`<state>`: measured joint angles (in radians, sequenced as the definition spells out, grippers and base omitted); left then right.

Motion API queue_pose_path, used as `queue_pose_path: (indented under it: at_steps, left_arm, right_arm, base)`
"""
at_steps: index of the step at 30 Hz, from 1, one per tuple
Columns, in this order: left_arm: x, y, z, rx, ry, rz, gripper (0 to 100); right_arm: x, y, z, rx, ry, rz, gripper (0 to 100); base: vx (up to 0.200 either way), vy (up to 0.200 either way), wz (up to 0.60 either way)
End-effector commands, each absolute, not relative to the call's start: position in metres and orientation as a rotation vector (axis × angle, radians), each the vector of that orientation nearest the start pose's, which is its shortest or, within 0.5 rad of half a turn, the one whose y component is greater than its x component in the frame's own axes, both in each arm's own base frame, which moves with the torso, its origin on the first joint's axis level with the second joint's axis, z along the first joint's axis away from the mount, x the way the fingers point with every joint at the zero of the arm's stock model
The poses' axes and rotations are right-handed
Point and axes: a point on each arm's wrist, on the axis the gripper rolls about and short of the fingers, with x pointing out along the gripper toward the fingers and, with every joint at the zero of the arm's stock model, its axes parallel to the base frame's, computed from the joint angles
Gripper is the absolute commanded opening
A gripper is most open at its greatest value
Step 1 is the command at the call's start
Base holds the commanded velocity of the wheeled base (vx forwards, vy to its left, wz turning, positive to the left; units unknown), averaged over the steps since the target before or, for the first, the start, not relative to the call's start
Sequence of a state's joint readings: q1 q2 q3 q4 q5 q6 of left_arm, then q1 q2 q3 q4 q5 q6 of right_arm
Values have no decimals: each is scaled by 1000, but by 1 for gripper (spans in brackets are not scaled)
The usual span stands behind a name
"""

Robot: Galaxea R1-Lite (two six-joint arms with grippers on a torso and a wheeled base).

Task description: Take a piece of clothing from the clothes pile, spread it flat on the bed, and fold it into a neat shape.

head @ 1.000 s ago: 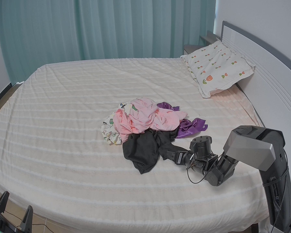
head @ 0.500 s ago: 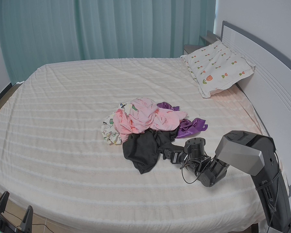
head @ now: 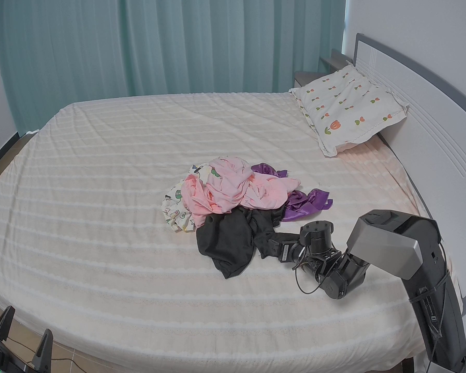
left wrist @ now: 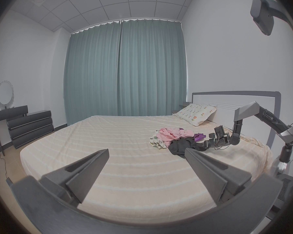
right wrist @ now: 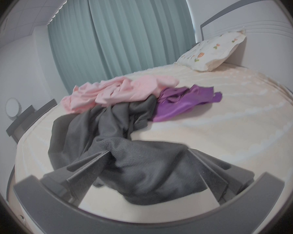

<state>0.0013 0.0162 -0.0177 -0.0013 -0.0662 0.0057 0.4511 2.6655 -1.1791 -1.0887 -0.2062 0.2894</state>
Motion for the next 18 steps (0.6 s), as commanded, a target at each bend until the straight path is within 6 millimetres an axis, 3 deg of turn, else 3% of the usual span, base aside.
queue_pose_path:
  at_steps: [1, 6, 7, 14, 18]
  left_arm:
    - [-22, -2, 76, 6, 4, -64, 100]
    - [-22, -2, 76, 6, 4, -64, 100]
    - [-22, -2, 76, 6, 4, -64, 100]
    - [-22, -2, 76, 6, 4, -64, 100]
    - [-22, -2, 76, 6, 4, -64, 100]
  right_arm:
    - [400, 201, -73, 154, 452, 236, 100]
    - [400, 202, -72, 179, 463, 261, 100]
    - [400, 202, -72, 186, 466, 267, 0]
    - [396, 198, -70, 243, 445, 252, 0]
    - [380, 193, -65, 376, 488, 273, 0]
  base:
    - [0, 0, 0]
    - [0, 0, 0]
    - [0, 0, 0]
    - [0, 0, 0]
    - [0, 0, 0]
